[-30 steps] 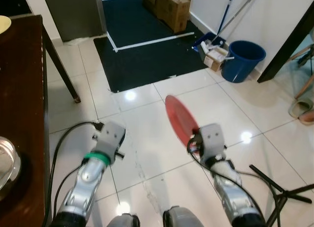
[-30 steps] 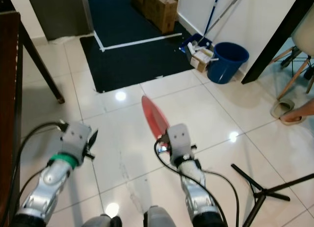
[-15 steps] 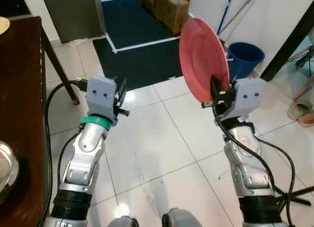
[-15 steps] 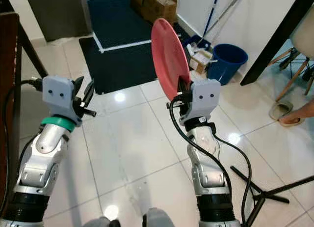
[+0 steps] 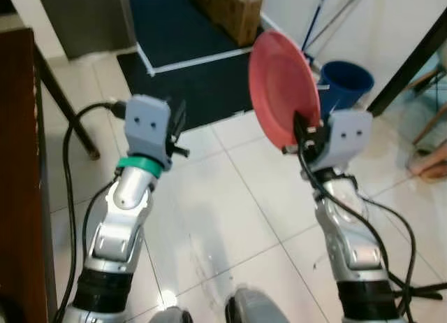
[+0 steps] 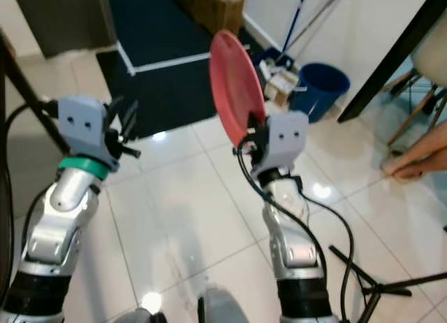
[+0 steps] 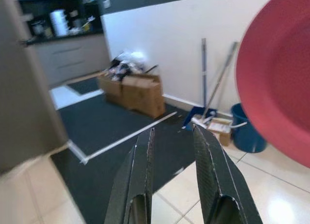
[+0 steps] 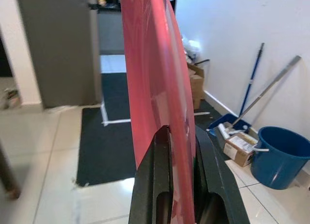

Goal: Setting the table

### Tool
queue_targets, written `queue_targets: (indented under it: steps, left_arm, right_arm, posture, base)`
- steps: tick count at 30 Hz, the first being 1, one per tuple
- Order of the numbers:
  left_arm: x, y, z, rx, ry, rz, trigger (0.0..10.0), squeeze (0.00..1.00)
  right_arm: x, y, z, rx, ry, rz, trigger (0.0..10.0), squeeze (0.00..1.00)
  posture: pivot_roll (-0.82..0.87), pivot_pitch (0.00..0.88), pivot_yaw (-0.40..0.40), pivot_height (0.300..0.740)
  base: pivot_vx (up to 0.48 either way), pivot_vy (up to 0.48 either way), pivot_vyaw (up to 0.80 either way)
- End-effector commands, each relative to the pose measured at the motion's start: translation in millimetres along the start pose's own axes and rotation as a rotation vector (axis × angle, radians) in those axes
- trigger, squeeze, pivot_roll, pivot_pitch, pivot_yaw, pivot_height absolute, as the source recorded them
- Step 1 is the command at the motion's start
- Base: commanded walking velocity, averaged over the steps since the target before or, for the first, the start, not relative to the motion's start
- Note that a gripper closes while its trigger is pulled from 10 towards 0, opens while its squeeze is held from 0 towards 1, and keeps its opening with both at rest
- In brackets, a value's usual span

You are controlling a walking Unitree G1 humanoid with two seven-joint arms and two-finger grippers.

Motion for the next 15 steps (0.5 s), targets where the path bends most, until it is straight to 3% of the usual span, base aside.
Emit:
queue_targets:
  steps: [1,9,15]
  left_arm:
    - [-0.9,3.4,0.2,-0.013,-0.010,-0.006,10.0,0.00]
    - [1.2,5.2,0.5,-0.020,-0.017,-0.009,10.0,0.00]
    - [0.7,5.1,0.4,-0.018,-0.034,-0.012,10.0,0.00]
  right_arm:
    - [-1.4,2.0,-1.7,-0.008,-0.011,0.004,10.0,0.00]
    - [-2.5,0.4,-2.4,-0.002,-0.028,0.005,10.0,0.00]
    - [0.7,-0.7,-1.3,0.001,-0.020,0.066,10.0,0.00]
  posture:
    - [-0.18,0.000,0.039,0.740]
    - [-0.17,0.000,0.042,0.740]
    - [-0.17,0.000,0.043,0.740]
  base:
    - [0.480,0.000,0.00]
    - [0.480,0.000,0.00]
    - [0.433,0.000,0.00]
Point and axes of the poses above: a point about 5 cm out from each wrist's last joint towards the gripper, its own z axis pointing out of the wrist towards the gripper, its own x axis along the axis of the wrist's last joint, y = z × x, the point moved 1 cm from there along z, pointing out of the wrist towards the gripper, and after that the axes turned 1 degree about -z, right-handed, at the moved point
